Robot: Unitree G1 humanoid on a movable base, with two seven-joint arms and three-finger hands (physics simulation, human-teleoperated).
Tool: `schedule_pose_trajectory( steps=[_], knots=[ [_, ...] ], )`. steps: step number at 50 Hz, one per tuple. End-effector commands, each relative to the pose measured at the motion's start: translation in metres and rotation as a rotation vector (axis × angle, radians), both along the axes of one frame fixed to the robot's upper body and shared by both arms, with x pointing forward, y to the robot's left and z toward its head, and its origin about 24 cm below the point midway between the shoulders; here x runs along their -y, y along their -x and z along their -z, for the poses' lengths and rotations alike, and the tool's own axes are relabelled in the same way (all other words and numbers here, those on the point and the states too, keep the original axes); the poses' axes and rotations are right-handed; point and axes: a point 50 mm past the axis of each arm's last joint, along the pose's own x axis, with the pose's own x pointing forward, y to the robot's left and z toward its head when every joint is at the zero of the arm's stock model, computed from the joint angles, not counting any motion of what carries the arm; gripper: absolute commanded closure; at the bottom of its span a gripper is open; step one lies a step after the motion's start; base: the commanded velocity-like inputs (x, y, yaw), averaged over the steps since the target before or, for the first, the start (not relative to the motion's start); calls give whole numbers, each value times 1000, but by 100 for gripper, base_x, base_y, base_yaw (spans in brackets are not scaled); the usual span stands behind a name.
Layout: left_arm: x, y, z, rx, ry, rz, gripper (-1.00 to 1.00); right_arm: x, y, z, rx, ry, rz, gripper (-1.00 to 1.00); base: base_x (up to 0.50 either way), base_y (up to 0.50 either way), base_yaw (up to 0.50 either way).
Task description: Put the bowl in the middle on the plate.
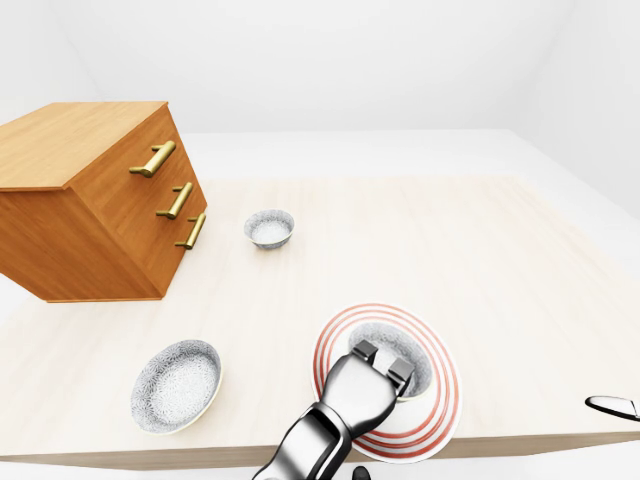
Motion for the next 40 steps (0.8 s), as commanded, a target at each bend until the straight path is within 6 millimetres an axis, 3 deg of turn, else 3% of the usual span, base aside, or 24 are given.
schedule_pose_trajectory(
  steps=[1, 39, 40],
  knots=[
    [-1, -2, -2, 34, -20, -12, 100, -1, 1, -3, 7, 12, -1, -100, 0, 0, 0],
    [0, 0, -2, 20, -11, -7, 100, 0, 1, -4, 12, 15, 3, -100, 0, 0, 0],
    [1, 0, -2, 19, -11, -5, 94, 0, 0, -4, 12, 15, 4, -100, 0, 0, 0]
  ],
)
